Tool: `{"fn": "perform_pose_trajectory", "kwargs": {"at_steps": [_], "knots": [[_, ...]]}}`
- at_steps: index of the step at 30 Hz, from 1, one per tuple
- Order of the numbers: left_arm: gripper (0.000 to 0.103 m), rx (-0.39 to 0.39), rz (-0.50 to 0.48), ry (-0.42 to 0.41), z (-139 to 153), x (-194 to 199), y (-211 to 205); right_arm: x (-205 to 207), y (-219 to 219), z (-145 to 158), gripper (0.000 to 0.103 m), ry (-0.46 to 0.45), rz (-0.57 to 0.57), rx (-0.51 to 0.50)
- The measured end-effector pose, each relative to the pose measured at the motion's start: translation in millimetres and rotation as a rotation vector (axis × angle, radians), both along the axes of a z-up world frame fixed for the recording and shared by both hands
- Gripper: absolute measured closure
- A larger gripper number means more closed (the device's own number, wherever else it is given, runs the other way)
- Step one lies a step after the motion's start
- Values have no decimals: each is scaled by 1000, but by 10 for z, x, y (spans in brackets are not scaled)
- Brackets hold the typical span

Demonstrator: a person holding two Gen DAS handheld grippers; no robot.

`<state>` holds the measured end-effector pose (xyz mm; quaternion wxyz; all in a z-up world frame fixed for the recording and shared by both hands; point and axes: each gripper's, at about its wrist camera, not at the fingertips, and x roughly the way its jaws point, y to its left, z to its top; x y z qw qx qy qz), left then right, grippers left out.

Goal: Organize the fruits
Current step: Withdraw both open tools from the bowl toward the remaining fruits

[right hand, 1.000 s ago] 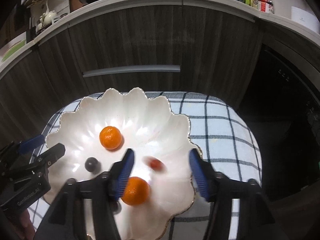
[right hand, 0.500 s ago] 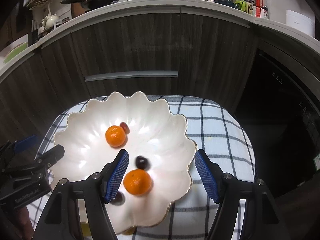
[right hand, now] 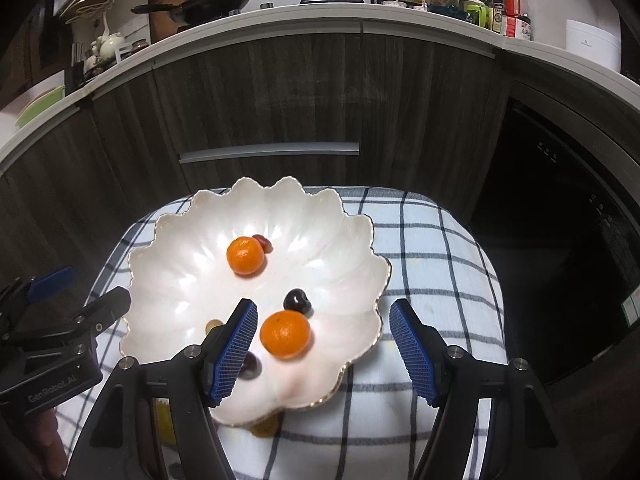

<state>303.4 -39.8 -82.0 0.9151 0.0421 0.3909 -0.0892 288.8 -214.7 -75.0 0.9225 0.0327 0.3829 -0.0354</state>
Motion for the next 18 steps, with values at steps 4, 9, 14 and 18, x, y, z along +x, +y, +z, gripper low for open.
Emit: {"fn": "perform_pose_trajectory", "kwargs": {"at_steps": [4, 9, 14, 18], "knots": [[19, 2, 0, -6, 0, -83, 0, -90, -11, -1, 33, -2, -1, 2], [19, 1, -3, -14, -4, -242, -3, -218, -2, -13, 33, -8, 7, -2], [19, 2, -10, -21, -26, -370, 7, -333, 19, -35, 33, -16, 24, -6], [19, 5, -15, -19, -80, -461, 11, -427, 55, -67, 33, -25, 42, -18]]}}
